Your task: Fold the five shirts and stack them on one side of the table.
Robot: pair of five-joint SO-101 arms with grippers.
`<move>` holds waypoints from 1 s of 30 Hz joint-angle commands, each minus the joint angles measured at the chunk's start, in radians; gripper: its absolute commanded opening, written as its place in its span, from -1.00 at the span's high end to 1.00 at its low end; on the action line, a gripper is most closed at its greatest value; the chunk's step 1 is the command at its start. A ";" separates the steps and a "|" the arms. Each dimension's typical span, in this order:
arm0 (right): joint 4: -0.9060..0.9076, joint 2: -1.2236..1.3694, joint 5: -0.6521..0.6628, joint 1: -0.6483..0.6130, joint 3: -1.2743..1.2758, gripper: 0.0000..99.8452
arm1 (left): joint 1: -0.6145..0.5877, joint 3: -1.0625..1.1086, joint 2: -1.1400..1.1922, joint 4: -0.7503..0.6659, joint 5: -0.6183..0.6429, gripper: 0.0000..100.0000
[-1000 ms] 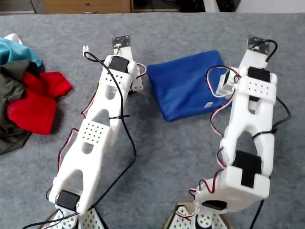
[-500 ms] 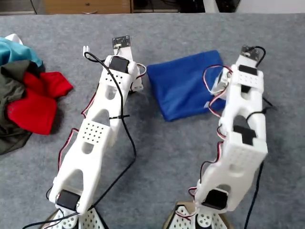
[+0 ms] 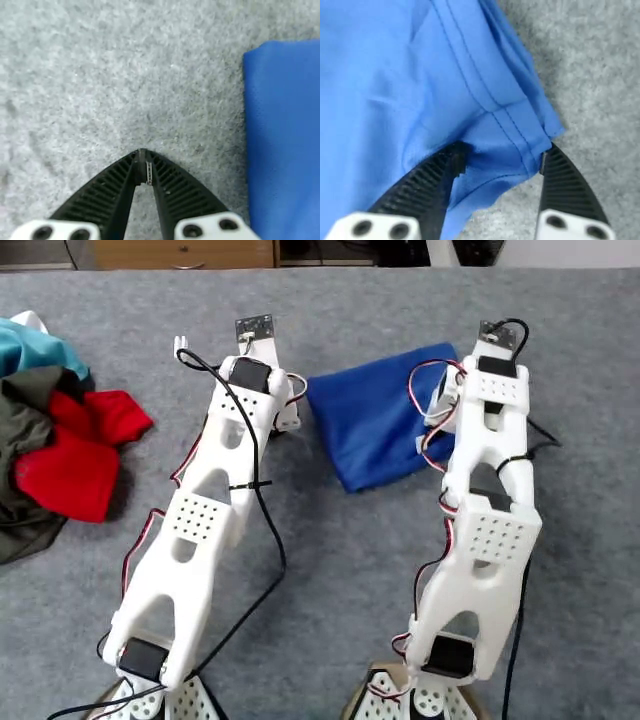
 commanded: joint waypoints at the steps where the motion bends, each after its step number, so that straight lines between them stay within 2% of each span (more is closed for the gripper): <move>1: 0.037 0.019 0.000 -0.021 -0.085 0.50 | -0.051 -0.026 -0.022 -0.002 -0.006 0.96; 8: 0.101 0.071 0.000 -0.018 -0.179 1.00 | -0.051 -0.026 -0.022 -0.003 -0.008 0.96; 14: 0.178 0.076 0.005 -0.012 -0.272 1.00 | -0.051 -0.026 -0.022 -0.006 -0.008 0.96; 20: 0.192 0.076 0.075 0.012 -0.344 1.00 | -0.051 -0.026 -0.022 -0.003 -0.008 0.96; 25: 0.192 0.076 0.083 0.130 -0.410 1.00 | -0.051 -0.026 -0.022 -0.003 -0.008 0.96; 30: 0.193 0.076 0.157 0.249 -0.429 1.00 | -0.051 -0.026 -0.022 -0.006 -0.008 0.96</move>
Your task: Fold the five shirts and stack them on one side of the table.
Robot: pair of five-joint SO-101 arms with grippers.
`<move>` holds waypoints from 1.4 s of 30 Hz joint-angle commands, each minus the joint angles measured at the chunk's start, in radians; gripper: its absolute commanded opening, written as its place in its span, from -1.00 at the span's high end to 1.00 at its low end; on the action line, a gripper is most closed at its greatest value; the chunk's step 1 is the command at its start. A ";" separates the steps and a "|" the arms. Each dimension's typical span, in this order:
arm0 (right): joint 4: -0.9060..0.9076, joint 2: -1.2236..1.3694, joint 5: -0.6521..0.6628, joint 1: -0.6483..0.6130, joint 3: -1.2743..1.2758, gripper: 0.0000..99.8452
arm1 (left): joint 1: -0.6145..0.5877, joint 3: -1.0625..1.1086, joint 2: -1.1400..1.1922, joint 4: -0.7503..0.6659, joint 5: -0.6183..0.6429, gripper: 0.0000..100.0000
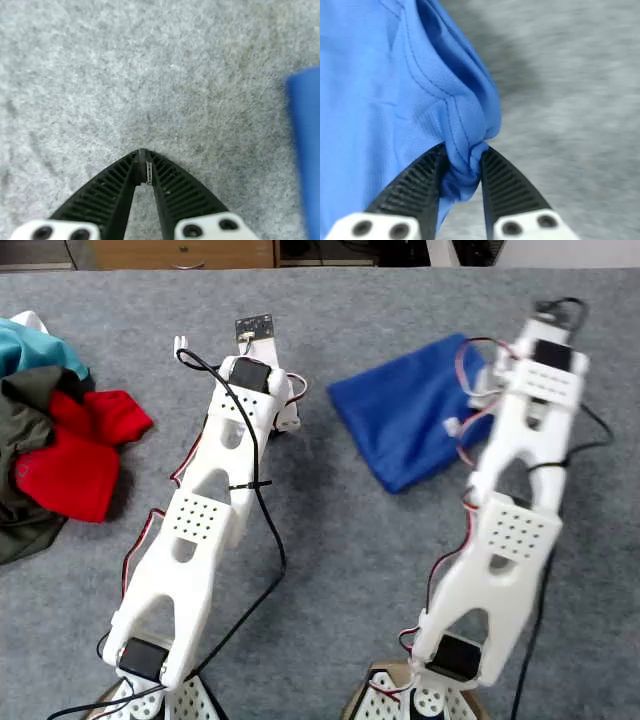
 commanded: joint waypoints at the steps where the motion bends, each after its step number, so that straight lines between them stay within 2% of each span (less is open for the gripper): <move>1: 0.009 -0.008 0.052 0.094 -0.048 1.00 | -0.051 -0.026 -0.022 -0.006 -0.008 0.96; 9: 0.028 -0.005 0.107 0.252 -0.048 1.00 | -0.049 -0.026 -0.022 -0.006 -0.008 0.96; 21: 0.026 -0.004 0.127 0.248 -0.042 0.98 | -0.049 -0.026 -0.022 -0.006 -0.008 0.96; 26: 0.043 -0.004 0.164 0.237 -0.048 0.68 | -0.049 -0.026 -0.022 -0.008 -0.008 0.96; 30: 0.068 -0.010 0.281 0.216 -0.050 0.35 | -0.049 -0.026 -0.022 -0.008 -0.008 0.96; 33: 0.127 -0.010 0.287 0.223 -0.094 0.20 | -0.043 -0.026 -0.022 -0.006 -0.008 0.96; 39: 0.321 -0.007 0.318 0.248 -0.372 0.23 | -0.043 -0.026 -0.022 -0.006 -0.002 0.96; 42: 0.298 -0.005 0.327 0.228 -0.394 0.50 | -0.046 -0.026 -0.022 -0.006 0.000 0.96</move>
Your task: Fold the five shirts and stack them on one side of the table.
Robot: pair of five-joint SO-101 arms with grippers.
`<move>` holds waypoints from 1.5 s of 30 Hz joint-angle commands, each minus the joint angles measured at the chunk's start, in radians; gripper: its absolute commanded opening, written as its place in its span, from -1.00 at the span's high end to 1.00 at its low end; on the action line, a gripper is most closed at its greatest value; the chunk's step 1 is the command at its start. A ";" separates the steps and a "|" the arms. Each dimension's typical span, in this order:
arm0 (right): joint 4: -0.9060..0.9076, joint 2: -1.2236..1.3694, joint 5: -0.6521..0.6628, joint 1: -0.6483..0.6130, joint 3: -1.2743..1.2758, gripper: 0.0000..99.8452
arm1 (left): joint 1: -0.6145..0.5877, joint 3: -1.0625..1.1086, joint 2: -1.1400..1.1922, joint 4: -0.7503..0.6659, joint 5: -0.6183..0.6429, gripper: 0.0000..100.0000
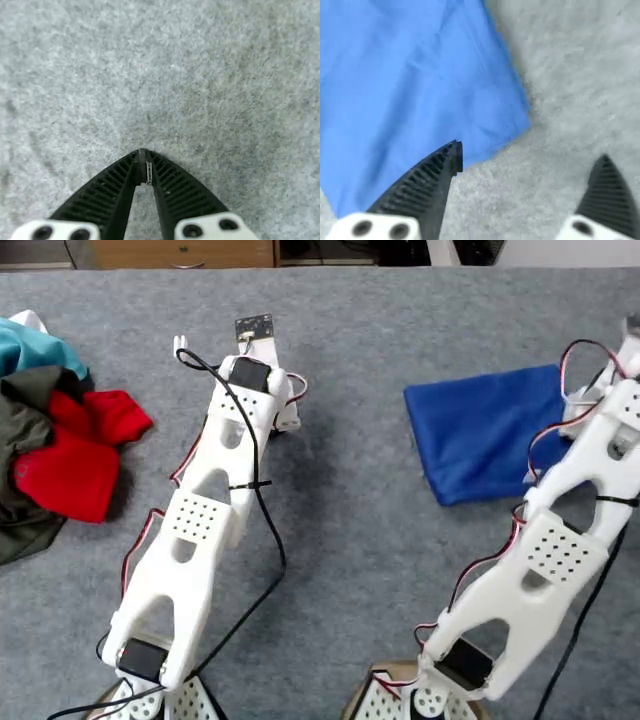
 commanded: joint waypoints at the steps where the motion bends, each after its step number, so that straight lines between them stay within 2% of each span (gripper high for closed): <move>1: -0.009 0.002 0.012 -0.018 -0.058 0.64 | -0.046 -0.026 -0.022 -0.006 0.000 0.96; 3: -0.023 0.022 0.012 -0.031 -0.047 0.98 | -0.048 -0.026 -0.022 -0.006 0.003 0.96; 4: -0.011 0.030 0.012 -0.036 -0.047 1.00 | -0.048 -0.028 -0.025 -0.005 0.003 0.96; 6: 0.032 0.024 0.012 -0.047 -0.059 0.91 | -0.057 -0.028 -0.059 0.005 -0.002 0.96; 8: 0.032 -0.010 0.012 -0.041 -0.056 1.00 | -0.089 -0.028 -0.136 0.040 -0.015 0.96; 12: 0.032 -0.176 0.018 -0.021 0.005 1.00 | -0.187 -0.025 -0.321 0.086 -0.092 0.96; 15: 0.032 -0.341 0.048 -0.027 0.122 1.00 | -0.310 0.005 -0.447 0.089 -0.140 0.94; 18: 0.031 -0.499 0.068 -0.048 0.286 1.00 | -0.459 0.107 -0.558 0.089 -0.150 0.80; 21: 0.023 -0.616 0.069 -0.079 0.447 1.00 | -0.597 0.255 -0.650 0.089 -0.236 0.77; 25: -0.009 -0.679 0.063 -0.133 0.591 1.00 | -0.760 0.427 -0.768 0.089 -0.345 0.77; 31: -0.011 -0.691 0.061 -0.222 0.636 1.00 | -0.939 0.457 -0.886 0.064 -0.427 0.77; 33: -0.011 -0.691 0.061 -0.240 0.636 1.00 | -0.957 0.474 -0.848 0.032 -0.423 0.77; 36: -0.009 -0.691 0.061 -0.255 0.636 1.00 | -0.922 0.560 -0.734 -0.057 -0.423 0.77; 41: -0.009 -0.691 0.061 -0.246 0.636 1.00 | -0.899 0.566 -0.619 -0.044 -0.382 0.78; 45: -0.005 -0.691 0.061 -0.229 0.641 1.00 | -0.925 0.549 -0.601 -0.048 -0.338 0.98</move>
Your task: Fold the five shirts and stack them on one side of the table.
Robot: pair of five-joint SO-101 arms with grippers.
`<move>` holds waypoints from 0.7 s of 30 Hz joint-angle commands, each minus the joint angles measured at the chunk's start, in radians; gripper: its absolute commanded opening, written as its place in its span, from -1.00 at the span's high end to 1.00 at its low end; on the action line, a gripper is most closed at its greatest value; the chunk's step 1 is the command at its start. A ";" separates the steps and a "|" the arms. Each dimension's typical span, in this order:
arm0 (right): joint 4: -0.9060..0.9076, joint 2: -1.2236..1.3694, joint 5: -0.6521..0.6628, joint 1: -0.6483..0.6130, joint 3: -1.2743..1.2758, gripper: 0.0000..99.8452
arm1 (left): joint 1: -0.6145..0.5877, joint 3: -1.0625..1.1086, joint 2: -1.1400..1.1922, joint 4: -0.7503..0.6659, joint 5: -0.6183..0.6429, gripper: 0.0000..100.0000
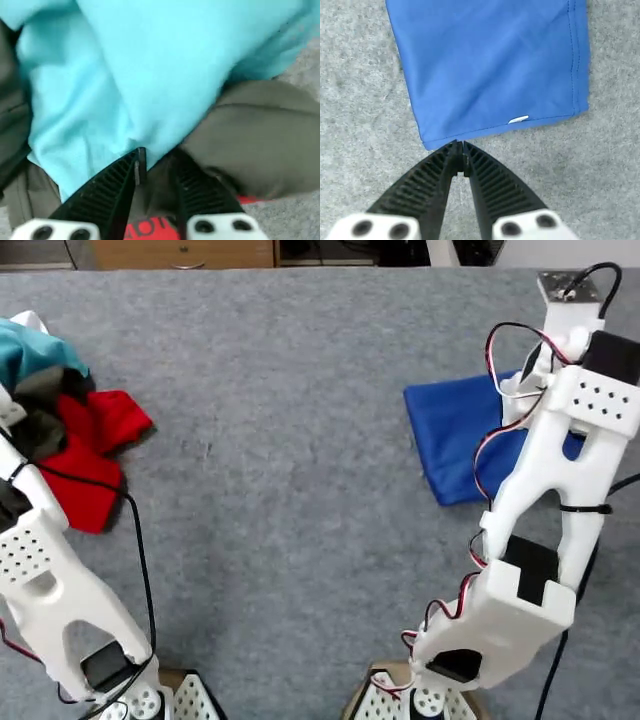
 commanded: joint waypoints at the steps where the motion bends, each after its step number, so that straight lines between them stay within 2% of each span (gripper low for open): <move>1: -0.006 -0.061 0.002 0.012 0.002 1.00 | -0.021 -0.038 -0.012 -0.005 0.028 0.96; 7: 0.009 -0.062 0.002 0.031 0.004 1.00 | -0.058 -0.365 -0.025 0.127 0.029 0.96; 11: 0.003 -0.061 0.002 0.041 0.004 0.99 | -0.097 -0.591 -0.035 0.126 0.031 0.96; 17: 0.000 -0.053 0.002 0.036 0.004 0.99 | -0.115 -0.574 -0.193 0.126 0.031 0.96; 21: -0.008 -0.053 -0.011 0.033 0.004 0.99 | -0.046 -0.585 -0.346 0.126 0.031 0.96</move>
